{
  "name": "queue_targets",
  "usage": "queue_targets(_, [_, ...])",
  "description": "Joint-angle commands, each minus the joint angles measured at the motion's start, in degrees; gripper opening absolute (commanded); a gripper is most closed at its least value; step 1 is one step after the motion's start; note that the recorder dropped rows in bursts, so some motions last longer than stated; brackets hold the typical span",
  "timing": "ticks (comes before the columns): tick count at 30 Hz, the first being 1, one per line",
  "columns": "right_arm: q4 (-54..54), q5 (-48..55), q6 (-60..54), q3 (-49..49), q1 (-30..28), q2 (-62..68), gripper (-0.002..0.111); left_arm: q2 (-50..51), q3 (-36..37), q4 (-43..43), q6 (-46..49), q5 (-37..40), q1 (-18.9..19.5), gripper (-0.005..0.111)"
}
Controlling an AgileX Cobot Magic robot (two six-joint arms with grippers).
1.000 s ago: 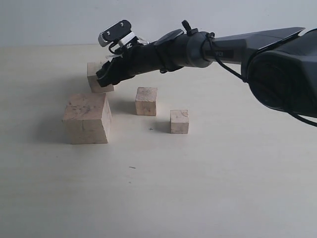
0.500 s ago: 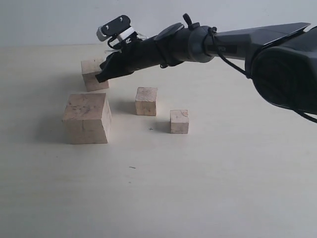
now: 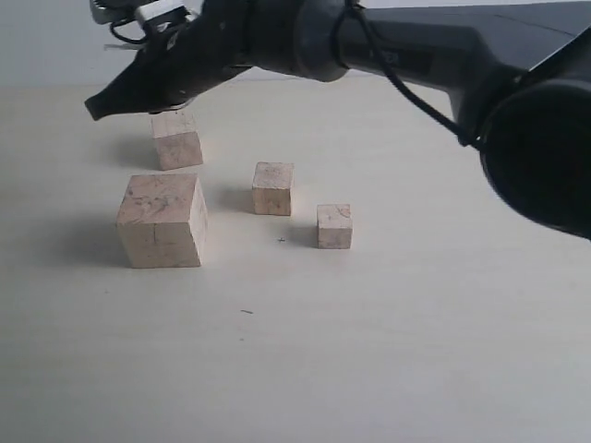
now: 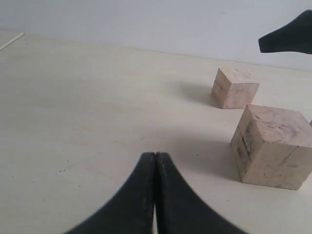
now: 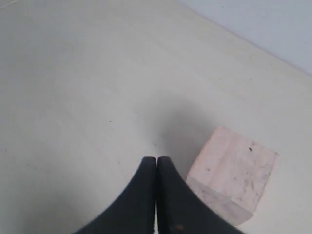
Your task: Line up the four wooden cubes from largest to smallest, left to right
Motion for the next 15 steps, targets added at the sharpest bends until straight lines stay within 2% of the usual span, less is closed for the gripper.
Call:
queue_targets(1, [-34.3, 3.8, 37.8, -7.7, 1.7, 1.6, 0.002, -0.4, 0.2, -0.2, 0.0, -0.6, -0.3, 0.0])
queue_targets(3, [-40.7, 7.4, 46.4, -11.5, 1.7, 3.2, 0.002, -0.4, 0.2, -0.2, 0.0, -0.6, -0.3, 0.0])
queue_targets(6, [-40.6, 9.7, 46.1, -16.2, 1.4, 5.9, 0.002, -0.4, 0.2, -0.2, 0.0, -0.6, -0.3, 0.0])
queue_targets(8, [-39.8, 10.3, 43.2, -18.0, 1.4, 7.5, 0.006, -0.4, 0.2, -0.2, 0.0, -0.6, -0.3, 0.0])
queue_targets(11, [-37.7, 9.8, 41.5, -19.8, 1.4, 9.5, 0.026, -0.4, 0.2, -0.2, 0.0, -0.6, -0.3, 0.0])
queue_targets(15, [-35.7, 7.8, 41.5, -20.8, 1.4, 12.0, 0.069, -0.4, 0.2, -0.2, 0.0, -0.6, -0.3, 0.0])
